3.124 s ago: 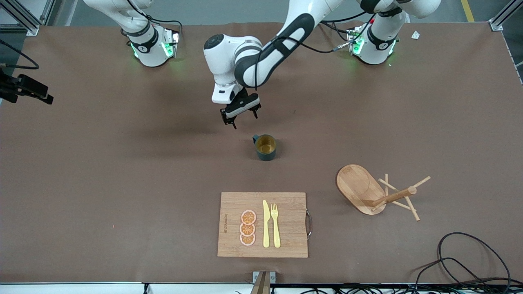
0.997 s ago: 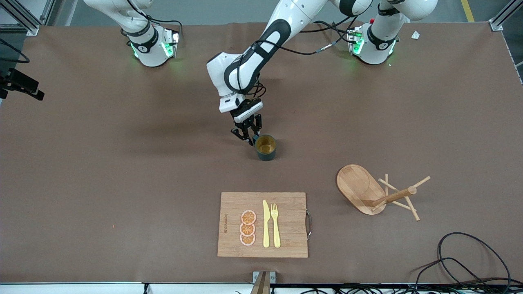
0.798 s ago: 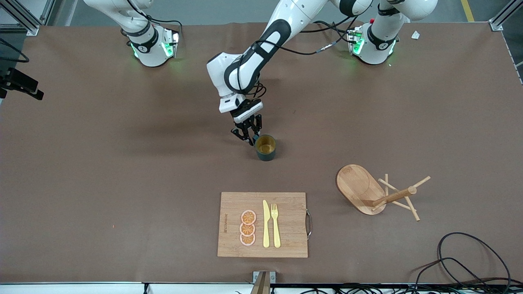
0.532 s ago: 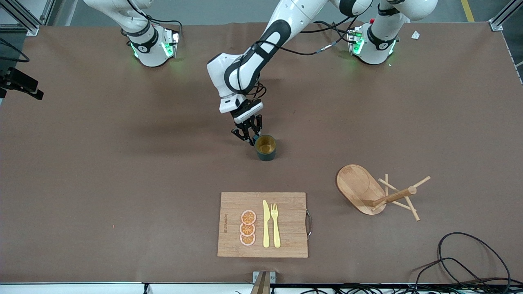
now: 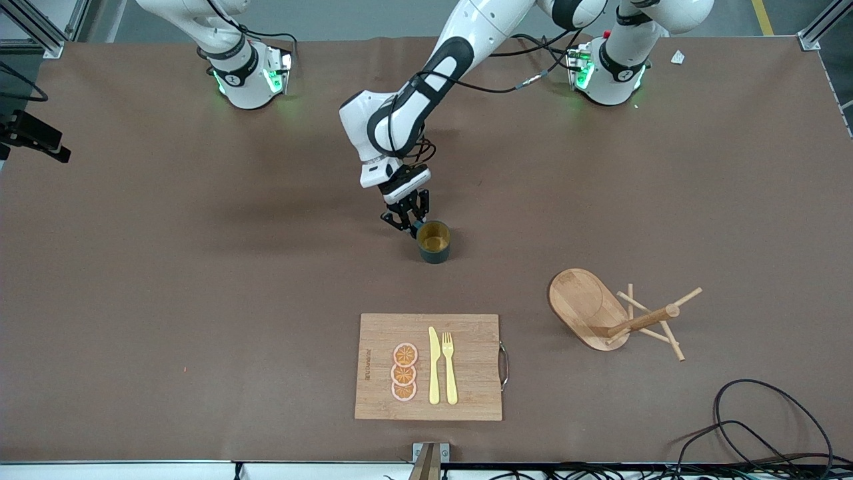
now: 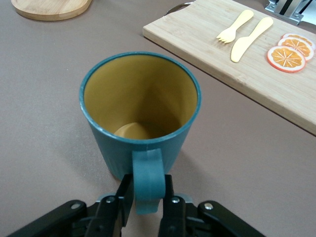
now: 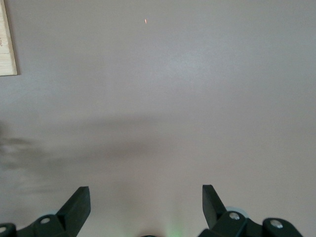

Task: Pass cup and hang on rack
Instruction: 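Lower the left gripper and grasp the mug handle, then carry the mug by its handle with the left gripper to the rack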

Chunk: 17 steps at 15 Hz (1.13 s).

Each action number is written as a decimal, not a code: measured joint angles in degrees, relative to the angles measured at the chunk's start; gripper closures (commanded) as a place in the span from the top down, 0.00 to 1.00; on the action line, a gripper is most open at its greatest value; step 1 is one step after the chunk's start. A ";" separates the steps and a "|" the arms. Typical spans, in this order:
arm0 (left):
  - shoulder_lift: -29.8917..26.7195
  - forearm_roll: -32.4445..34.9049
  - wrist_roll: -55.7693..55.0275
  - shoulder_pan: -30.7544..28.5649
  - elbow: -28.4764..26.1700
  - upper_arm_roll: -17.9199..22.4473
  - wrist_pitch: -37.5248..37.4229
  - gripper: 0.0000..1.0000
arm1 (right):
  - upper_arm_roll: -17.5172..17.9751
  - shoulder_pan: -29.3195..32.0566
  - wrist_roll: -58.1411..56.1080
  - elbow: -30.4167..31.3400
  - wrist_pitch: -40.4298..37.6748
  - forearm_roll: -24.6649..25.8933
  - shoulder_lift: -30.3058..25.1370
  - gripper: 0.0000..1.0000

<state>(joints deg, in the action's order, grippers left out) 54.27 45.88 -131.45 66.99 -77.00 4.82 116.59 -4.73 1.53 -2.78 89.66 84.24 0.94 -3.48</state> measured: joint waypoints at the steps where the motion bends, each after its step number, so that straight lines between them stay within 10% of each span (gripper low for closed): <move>1: 0.00 0.00 0.27 -0.01 0.00 0.00 0.00 0.13 | 0.00 0.00 0.00 0.00 0.00 0.00 0.00 1.00; 17: -11.58 -12.96 13.98 -8.31 2.53 0.02 0.00 0.02 | -0.06 0.00 0.00 0.00 0.02 0.05 -0.04 1.00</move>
<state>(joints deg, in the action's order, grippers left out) 42.69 32.92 -117.47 58.68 -74.47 4.84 116.60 -4.79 1.53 -2.78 89.66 84.27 0.98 -3.52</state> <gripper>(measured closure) 0.789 0.000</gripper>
